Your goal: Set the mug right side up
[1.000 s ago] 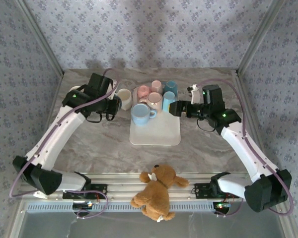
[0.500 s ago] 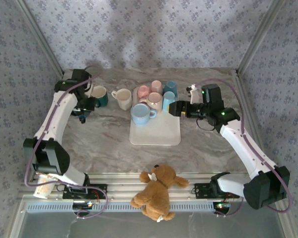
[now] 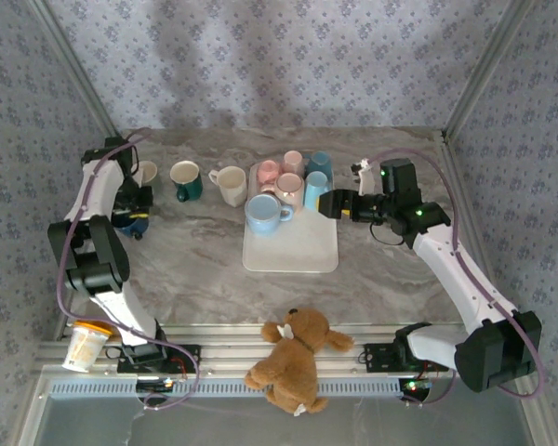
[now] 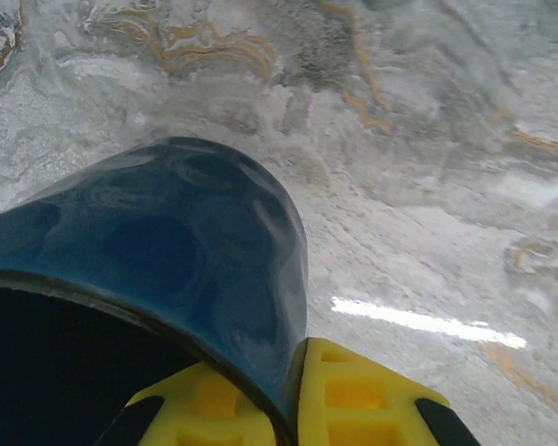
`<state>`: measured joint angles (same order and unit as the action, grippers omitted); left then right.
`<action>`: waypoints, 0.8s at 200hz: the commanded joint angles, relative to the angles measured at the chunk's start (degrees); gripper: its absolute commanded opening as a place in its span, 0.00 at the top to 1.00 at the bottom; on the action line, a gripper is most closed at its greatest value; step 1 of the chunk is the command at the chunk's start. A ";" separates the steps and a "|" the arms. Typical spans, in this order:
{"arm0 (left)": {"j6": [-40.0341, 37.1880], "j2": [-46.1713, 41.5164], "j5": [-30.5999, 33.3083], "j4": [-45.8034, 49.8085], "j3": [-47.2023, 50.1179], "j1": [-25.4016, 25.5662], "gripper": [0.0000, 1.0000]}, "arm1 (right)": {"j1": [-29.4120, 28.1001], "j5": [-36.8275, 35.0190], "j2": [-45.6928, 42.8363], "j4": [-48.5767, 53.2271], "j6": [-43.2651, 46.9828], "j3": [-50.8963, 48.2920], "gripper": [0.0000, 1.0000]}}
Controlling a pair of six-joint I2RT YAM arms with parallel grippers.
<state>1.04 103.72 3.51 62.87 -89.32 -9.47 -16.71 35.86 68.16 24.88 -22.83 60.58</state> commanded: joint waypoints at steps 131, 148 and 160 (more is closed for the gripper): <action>-1.90 10.62 1.97 -0.68 -8.06 -1.95 0.91 | 1.14 4.75 3.49 -3.70 -0.63 0.78 0.13; -1.98 10.96 1.59 -0.83 -8.11 -1.90 0.90 | 1.24 4.77 3.30 -3.45 -0.59 0.77 0.13; -2.05 11.45 1.49 -0.65 -8.30 -1.91 0.88 | 1.37 4.79 3.10 -3.29 -0.51 0.75 0.13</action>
<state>-0.01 114.78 4.47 61.47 -95.00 -11.16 -15.88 39.88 71.70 22.00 -23.07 60.58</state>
